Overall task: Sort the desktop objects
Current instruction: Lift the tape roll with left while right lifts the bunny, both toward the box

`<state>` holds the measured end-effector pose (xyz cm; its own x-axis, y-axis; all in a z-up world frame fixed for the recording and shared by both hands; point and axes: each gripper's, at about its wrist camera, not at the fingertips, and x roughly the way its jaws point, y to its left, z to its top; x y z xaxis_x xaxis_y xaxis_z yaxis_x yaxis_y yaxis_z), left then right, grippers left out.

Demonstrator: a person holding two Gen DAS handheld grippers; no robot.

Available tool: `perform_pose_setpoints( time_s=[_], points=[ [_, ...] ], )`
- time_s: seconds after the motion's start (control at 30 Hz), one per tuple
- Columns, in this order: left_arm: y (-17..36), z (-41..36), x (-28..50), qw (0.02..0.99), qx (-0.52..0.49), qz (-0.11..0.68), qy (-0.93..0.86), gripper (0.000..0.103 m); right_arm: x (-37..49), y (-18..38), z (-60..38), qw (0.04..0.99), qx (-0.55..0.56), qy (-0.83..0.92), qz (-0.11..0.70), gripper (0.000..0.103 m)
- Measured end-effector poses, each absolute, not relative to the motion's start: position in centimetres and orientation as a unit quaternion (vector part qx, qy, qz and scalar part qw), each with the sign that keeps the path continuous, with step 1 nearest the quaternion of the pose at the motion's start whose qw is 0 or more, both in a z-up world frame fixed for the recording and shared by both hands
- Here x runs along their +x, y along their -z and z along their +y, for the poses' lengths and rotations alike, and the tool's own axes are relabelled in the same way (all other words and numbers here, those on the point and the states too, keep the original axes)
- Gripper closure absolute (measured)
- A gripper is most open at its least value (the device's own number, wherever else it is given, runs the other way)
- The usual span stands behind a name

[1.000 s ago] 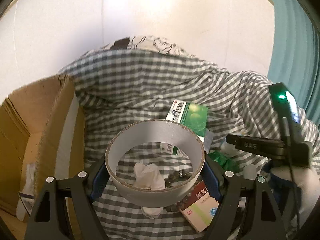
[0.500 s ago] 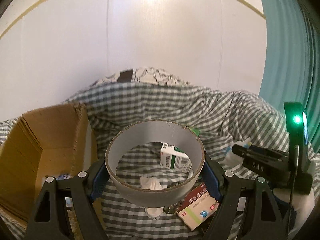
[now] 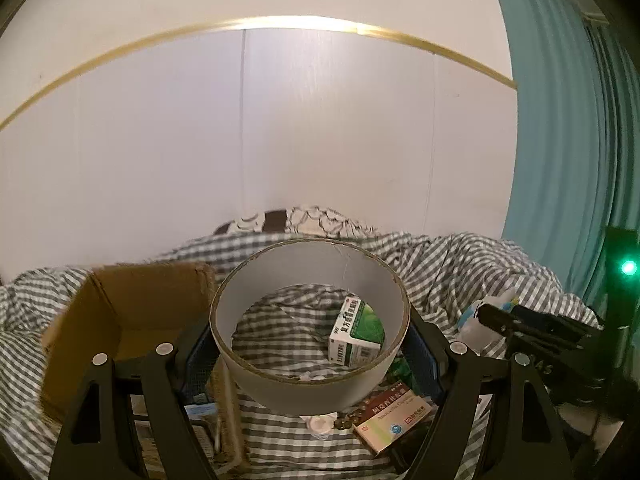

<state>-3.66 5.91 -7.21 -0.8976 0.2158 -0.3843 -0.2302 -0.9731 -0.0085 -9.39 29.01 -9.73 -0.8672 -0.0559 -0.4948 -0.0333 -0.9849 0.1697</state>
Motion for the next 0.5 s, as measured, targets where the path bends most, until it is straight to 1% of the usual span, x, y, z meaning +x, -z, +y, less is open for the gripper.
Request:
perform_pose_setpoints(
  time_s=[0.23, 0.5],
  points=[
    [4.7, 3.9, -1.0, 0.102, -0.161, 0.023, -0.981, 0.021, -5.7, 4.5, 26.3, 0.027, 0.196, 0.976, -0.088, 0.063],
    [2.7, 1.5, 0.8, 0.085, -0.126, 0.027, -0.988, 0.021, -2.7, 0.7, 23.7, 0.046, 0.149, 0.984, -0.088, 0.063]
  ],
)
